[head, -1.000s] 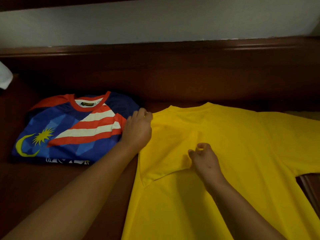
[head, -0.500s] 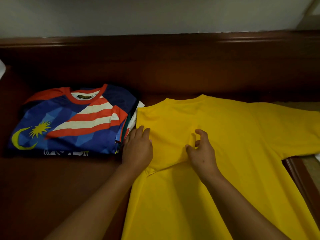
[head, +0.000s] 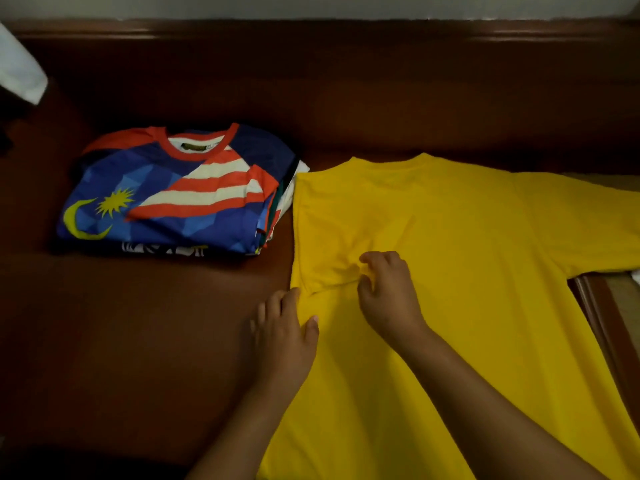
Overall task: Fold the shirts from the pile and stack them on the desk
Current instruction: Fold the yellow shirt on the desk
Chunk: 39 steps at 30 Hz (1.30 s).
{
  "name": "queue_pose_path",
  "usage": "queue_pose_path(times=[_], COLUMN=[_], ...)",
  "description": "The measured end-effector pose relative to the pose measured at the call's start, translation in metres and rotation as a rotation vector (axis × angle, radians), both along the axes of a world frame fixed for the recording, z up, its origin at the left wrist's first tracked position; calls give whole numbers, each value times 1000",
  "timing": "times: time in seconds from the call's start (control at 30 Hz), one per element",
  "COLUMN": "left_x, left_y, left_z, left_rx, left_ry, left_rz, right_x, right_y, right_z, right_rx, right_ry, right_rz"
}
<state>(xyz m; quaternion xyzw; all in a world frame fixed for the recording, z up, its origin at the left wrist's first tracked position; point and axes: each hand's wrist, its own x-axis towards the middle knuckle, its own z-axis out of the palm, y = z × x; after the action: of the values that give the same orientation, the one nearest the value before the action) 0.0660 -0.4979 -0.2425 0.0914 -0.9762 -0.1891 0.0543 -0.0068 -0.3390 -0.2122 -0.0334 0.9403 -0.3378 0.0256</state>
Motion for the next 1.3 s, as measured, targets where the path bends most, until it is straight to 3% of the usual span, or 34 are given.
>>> queue_pose_path(times=[0.2,0.37,0.63,0.73,0.83,0.93,1.07,1.3], left_x=[82,122,113,119,134,157,178,181], left_y=[1,3,0,2,6,12,22,31], left_z=[9,18,19,21,22,25,24,29], left_rx=[59,119,68,74,140,152,167,377], left_ry=[-124,-243,-235,-237,-250,-260,-269,-28], left_rz=[145,224,223,223,244,304,390,416], right_x=[26,-2,-77,-56,3,65,85,73], right_y=[-35,-17,42,34,10,-30,-69,-90], right_z=[-6,-15,-1,10,22,21,9,24], right_rx=[419,533,487,443,263,77,156,-53], right_ry=[151,30,-79,20,113,-103,-390,-373], right_rz=[192,181,-6,-53,-67,32,4,-80])
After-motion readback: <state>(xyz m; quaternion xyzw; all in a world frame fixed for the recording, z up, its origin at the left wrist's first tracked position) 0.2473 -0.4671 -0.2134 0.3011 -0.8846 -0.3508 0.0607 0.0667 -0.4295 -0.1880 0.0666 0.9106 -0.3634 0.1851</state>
